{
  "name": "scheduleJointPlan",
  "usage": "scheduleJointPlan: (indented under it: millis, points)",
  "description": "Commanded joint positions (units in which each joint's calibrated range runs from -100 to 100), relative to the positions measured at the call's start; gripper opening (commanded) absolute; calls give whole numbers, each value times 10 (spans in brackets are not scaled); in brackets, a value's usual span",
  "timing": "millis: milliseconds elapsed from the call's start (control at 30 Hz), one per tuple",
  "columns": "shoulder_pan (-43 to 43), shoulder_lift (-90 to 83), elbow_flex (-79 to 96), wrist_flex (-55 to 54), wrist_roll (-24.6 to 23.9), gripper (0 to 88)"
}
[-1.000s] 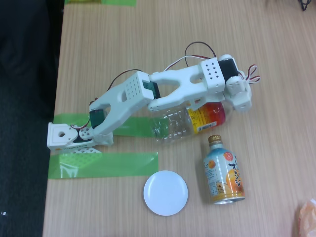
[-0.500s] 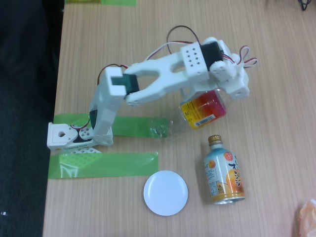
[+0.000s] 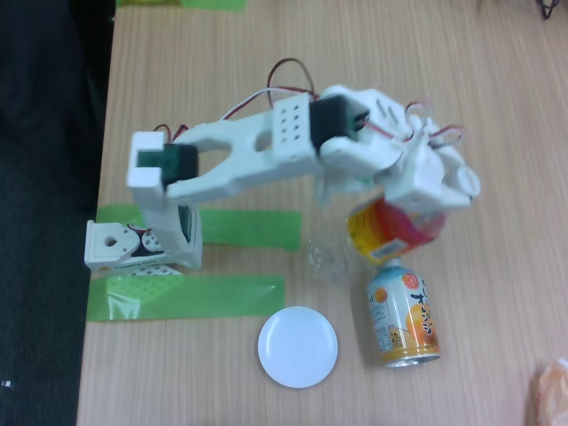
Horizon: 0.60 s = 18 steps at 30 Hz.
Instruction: Pick up the plastic bottle and stand it up on the white place
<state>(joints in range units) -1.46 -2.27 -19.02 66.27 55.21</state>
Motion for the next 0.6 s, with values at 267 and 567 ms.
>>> scheduleJointPlan:
  millis: [267, 567]
  points:
    - [88, -194, 173, -41, -2, 151]
    - [149, -276, 286, -146, -2, 151]
